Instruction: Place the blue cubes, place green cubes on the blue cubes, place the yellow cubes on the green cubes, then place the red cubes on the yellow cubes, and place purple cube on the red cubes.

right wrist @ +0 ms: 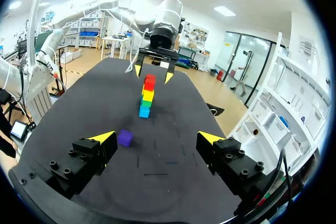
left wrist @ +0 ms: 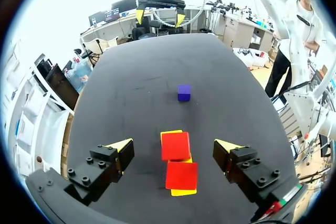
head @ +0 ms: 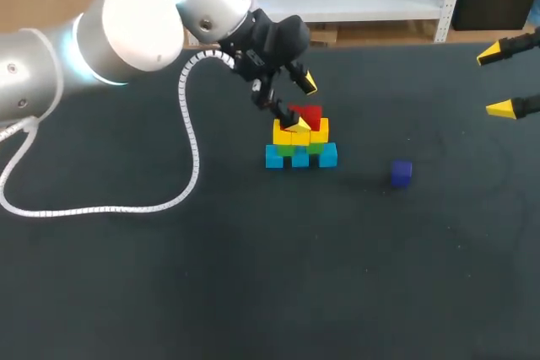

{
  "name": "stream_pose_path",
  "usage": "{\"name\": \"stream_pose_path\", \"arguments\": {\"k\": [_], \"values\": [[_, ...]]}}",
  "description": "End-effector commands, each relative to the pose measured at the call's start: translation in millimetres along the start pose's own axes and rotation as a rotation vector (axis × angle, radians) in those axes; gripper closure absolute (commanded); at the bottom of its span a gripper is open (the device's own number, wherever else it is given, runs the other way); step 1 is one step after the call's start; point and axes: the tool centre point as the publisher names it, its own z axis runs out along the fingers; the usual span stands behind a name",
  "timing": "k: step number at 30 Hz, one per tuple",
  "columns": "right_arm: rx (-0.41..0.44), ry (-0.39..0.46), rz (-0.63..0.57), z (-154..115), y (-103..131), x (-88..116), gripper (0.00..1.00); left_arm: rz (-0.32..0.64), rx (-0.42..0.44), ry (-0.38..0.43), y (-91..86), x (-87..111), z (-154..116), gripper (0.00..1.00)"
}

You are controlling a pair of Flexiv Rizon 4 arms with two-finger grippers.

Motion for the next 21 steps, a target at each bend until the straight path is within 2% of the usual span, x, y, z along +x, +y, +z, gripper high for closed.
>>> {"name": "stream_pose_path", "arguments": {"k": [1,21], "values": [[0.001,-0.001,-0.001,0.5,-0.1,0.2,0.0,0.002,0.012,0.006,7.4,-0.7,0.6,0.0],[0.001,-0.001,-0.001,0.5,-0.1,0.2,0.0,0.009,0.024,0.002,13.6,1.3,3.6,0.0]]}}
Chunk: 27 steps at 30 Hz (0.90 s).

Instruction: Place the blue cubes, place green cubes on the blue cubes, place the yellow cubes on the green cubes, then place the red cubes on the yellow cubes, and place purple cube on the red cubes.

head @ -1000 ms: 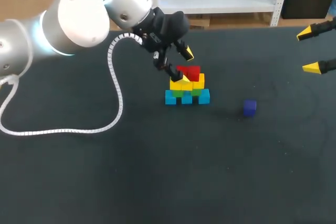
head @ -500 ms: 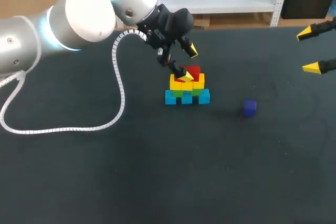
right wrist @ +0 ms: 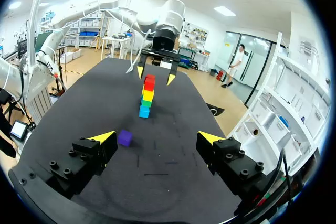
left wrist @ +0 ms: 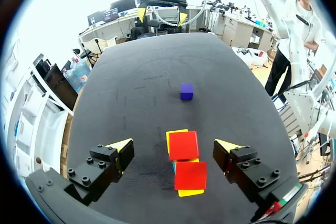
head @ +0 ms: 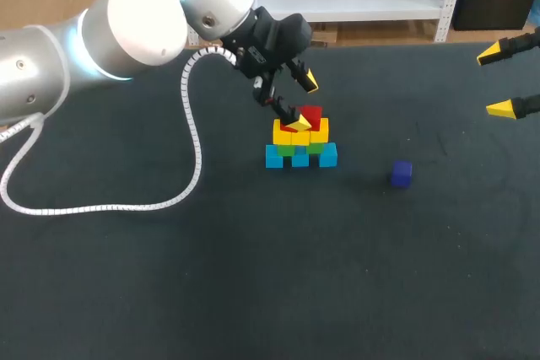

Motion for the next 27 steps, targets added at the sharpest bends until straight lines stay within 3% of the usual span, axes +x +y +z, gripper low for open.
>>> {"name": "stream_pose_path", "arguments": {"k": [1,27], "values": [[0.001,-0.001,-0.001,0,0,0,0.0,0.005,0.013,0.002,6.6,-0.3,1,0.0],[0.001,-0.001,-0.001,0,0,0,0.0,0.021,0.023,0.002,19.2,-1.1,3,0.0]]}}
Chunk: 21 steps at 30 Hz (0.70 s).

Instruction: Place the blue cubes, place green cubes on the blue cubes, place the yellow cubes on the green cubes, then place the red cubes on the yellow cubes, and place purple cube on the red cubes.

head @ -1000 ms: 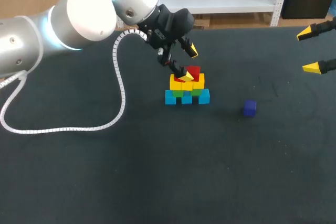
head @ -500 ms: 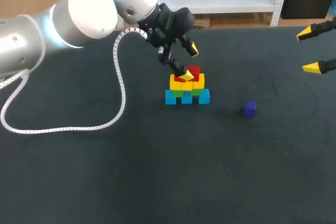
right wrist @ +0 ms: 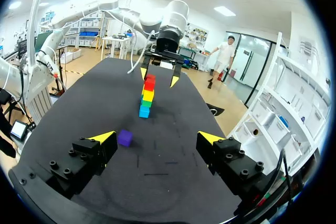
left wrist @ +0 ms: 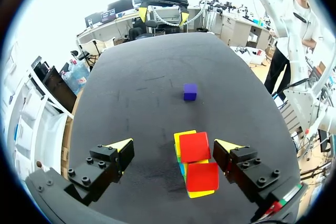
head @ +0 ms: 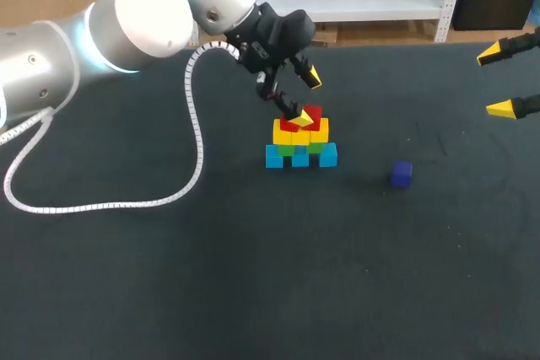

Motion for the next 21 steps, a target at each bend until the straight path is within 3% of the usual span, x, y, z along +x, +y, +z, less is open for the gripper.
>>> {"name": "stream_pose_path", "arguments": {"k": [1,21], "values": [[0.001,-0.001,-0.001,0,0,0,0.0,0.0,0.011,0.001,6.8,0.7,1,0.0],[0.001,-0.001,-0.001,0,0,0,0.0,-0.01,0.018,-0.028,-13.1,1.2,-6,0.0]]}}
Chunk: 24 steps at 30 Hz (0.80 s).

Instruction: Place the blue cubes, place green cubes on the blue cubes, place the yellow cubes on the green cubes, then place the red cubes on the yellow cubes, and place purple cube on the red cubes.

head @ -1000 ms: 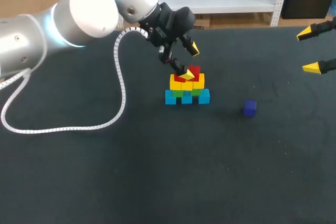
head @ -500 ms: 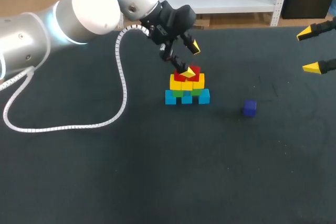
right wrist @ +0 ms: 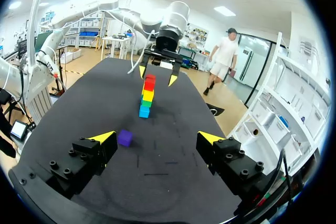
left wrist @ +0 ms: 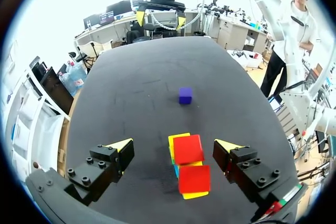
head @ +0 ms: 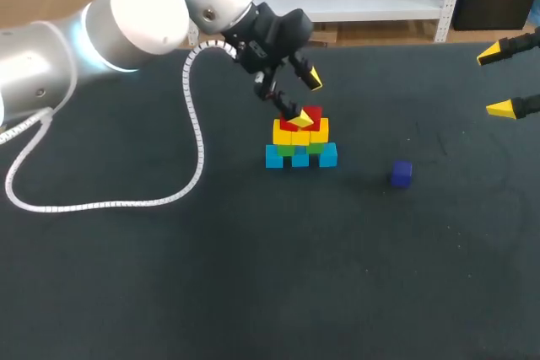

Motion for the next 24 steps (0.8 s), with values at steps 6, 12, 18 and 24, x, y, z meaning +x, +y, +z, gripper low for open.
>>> {"name": "stream_pose_path", "arguments": {"k": [6,12,18,24], "values": [[0.001,-0.001,-0.001,0,0,0,0.0,-0.007,-0.017,0.016,0.0,10.0,-4,0.0],[0.001,-0.001,-0.001,0,0,0,0.0,0.003,-0.011,0.016,5.9,9.7,-2,0.0],[0.001,-0.001,-0.001,0,0,0,0.0,0.013,-0.01,0.01,9.9,6.5,0,0.0],[0.001,-0.001,-0.001,0,0,0,0.0,0.013,-0.009,0.011,12.2,7.7,0,0.0]]}}
